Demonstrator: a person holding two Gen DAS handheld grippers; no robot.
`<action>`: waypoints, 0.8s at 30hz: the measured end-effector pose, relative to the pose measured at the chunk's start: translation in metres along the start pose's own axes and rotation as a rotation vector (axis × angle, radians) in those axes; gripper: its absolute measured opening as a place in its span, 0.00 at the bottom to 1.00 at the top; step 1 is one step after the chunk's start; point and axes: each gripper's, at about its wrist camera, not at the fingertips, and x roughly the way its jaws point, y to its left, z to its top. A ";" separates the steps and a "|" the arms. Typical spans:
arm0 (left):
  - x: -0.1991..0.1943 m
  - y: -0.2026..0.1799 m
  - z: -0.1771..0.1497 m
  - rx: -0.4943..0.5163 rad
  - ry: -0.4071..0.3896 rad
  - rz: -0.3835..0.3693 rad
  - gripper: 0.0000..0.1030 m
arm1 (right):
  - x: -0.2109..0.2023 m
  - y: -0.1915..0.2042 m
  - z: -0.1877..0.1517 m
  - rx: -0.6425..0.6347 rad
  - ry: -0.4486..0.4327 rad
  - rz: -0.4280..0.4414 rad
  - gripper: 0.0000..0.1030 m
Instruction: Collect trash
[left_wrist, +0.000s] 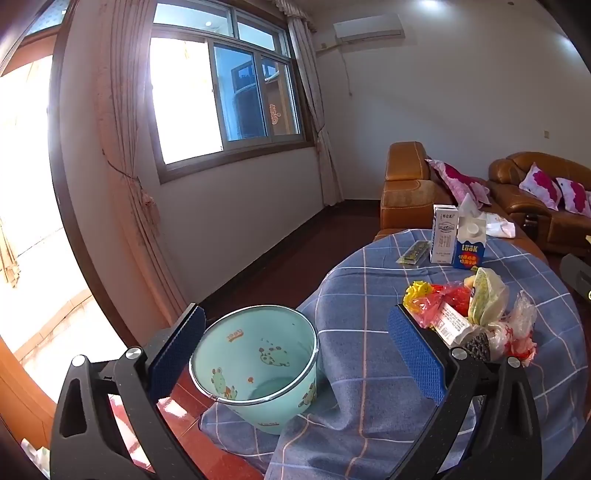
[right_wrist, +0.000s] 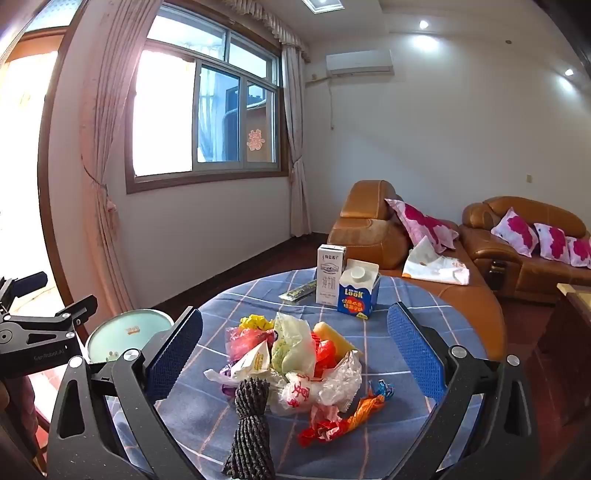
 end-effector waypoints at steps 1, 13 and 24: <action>0.000 0.001 0.000 -0.012 -0.002 -0.005 0.94 | 0.000 0.000 0.000 -0.001 0.000 -0.002 0.96; -0.003 0.012 0.006 -0.026 -0.013 0.009 0.94 | -0.001 0.000 0.000 -0.001 0.004 0.002 0.96; -0.001 0.010 0.002 -0.025 -0.014 0.026 0.94 | 0.003 0.003 -0.004 -0.006 0.012 0.000 0.96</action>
